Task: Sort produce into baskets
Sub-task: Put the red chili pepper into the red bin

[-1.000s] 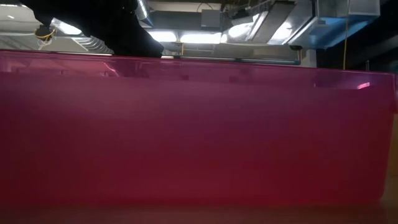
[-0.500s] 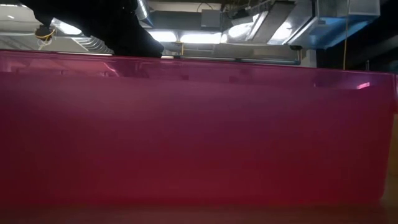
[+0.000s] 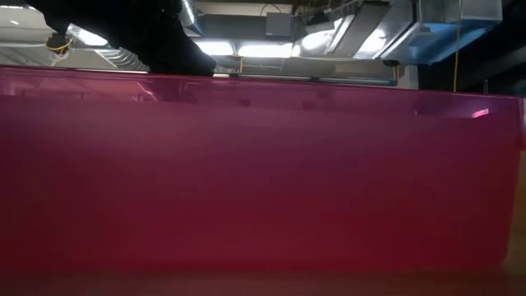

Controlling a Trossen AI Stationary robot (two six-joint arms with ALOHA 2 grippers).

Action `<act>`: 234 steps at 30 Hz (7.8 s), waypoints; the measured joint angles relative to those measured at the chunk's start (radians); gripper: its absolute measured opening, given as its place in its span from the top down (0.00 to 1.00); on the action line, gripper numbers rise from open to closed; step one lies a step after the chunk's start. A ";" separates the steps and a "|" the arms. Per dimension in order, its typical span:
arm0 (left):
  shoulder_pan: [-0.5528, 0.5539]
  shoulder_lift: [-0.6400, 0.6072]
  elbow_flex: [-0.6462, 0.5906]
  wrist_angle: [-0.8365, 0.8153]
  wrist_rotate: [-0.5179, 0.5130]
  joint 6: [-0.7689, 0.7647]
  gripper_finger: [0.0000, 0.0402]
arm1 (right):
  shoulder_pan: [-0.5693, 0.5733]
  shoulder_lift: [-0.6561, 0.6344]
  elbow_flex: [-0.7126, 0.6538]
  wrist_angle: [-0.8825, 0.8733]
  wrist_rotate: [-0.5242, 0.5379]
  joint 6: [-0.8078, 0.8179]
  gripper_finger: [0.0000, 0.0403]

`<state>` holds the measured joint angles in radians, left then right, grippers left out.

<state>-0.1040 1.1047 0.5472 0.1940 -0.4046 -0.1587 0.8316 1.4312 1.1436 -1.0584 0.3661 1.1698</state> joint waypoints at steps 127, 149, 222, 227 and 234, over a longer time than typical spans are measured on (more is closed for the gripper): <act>0.663 0.182 0.240 -0.994 0.000 -0.053 0.72 | -0.204 -0.001 -0.087 0.281 0.186 -0.530 0.26; 0.150 0.049 0.252 -0.491 0.448 -0.095 0.72 | -0.204 -0.001 -0.087 0.277 0.184 -0.532 0.26; 0.038 0.535 0.252 -0.295 0.180 -0.194 0.72 | -0.204 -0.001 -0.087 0.299 0.165 -0.520 0.26; 0.046 0.535 0.252 -0.298 0.262 -0.131 0.69 | -0.204 -0.001 -0.087 0.299 0.165 -0.520 0.26; 0.067 0.517 0.251 -0.324 0.328 -0.103 0.55 | -0.204 -0.001 -0.087 0.301 0.151 -0.519 0.26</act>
<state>-0.0365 1.6217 0.7986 -0.1297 -0.0767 -0.2617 0.6277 1.4300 1.0565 -0.7575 0.5170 0.6506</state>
